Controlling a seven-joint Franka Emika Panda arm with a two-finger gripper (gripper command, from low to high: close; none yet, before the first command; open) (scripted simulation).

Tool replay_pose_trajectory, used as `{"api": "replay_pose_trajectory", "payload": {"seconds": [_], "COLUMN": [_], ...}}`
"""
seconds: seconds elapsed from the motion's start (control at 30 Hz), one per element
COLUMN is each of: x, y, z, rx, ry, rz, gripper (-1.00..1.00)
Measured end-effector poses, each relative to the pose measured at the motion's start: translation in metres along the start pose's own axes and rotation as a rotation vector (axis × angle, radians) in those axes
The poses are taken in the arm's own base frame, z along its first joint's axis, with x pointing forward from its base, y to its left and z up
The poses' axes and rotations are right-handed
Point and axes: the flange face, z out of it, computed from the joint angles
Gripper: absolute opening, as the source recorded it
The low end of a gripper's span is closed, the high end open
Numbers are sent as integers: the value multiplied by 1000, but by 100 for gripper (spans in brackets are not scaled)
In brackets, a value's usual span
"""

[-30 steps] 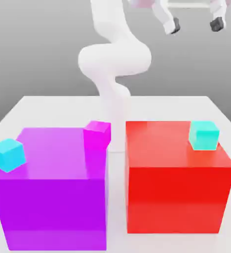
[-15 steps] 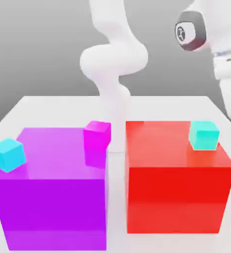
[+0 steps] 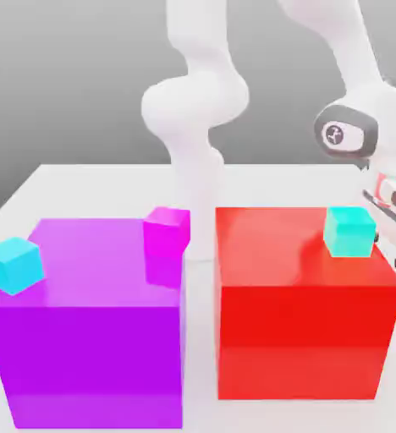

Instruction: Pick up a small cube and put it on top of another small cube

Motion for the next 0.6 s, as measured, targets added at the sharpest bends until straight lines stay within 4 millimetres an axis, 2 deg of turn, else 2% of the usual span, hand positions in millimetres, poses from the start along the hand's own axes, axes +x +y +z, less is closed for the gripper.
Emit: {"api": "replay_pose_trajectory", "payload": {"seconds": [0.37, 0.4, 0.6], "x": [-4, -3, -2], "y": [0, 0, -1], "z": [66, 65, 65], "rx": [-12, -14, -14], "ry": [-10, 15, 29], "rz": [-25, -39, -40], "gripper": [0, -100, -100]}}
